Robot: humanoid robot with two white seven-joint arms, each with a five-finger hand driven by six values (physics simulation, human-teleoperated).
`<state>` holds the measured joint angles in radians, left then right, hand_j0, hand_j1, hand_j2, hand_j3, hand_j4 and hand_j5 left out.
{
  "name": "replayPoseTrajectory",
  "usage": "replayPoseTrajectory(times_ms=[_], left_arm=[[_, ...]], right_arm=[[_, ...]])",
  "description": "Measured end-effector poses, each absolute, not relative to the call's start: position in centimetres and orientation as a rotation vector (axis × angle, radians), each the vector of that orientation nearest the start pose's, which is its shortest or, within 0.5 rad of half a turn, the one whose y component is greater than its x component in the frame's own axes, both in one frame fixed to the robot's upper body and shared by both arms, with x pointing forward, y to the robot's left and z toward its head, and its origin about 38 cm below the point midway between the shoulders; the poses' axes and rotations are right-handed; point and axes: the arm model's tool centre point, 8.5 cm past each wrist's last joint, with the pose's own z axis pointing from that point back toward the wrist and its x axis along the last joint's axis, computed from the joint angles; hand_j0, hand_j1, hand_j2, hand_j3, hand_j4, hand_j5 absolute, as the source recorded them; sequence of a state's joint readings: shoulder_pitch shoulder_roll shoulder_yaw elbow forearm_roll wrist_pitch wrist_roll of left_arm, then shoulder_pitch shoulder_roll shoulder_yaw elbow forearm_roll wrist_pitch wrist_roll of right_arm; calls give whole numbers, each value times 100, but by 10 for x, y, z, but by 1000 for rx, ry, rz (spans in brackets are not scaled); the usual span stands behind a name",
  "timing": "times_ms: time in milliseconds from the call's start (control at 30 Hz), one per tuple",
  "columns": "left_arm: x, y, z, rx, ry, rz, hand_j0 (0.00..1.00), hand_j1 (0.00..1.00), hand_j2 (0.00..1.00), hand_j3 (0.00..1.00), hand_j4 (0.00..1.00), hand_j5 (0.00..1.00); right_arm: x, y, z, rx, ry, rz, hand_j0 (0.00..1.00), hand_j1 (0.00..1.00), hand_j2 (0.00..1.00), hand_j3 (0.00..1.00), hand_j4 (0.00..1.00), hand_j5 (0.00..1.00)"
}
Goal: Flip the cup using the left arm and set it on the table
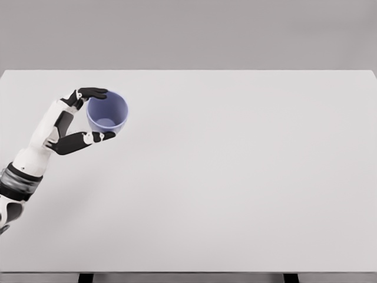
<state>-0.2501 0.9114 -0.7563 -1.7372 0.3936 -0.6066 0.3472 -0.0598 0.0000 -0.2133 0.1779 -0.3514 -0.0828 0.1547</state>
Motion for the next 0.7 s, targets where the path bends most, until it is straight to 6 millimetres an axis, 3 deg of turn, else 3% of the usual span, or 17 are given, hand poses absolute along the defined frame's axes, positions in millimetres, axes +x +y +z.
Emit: replayPoseTrajectory(times_ms=[333,700], left_arm=[[339,301,156,-201,-1911,-417,59,59,59,59,59,59],[351,314,142,-152,-1758,-302,60,60,60,60,60,60]], right_arm=[[-8,-251,-257,47,-27,-563,100,100,100,100,100,100],[-8,-251,-257,47,-27,-563,100,100,100,100,100,100]])
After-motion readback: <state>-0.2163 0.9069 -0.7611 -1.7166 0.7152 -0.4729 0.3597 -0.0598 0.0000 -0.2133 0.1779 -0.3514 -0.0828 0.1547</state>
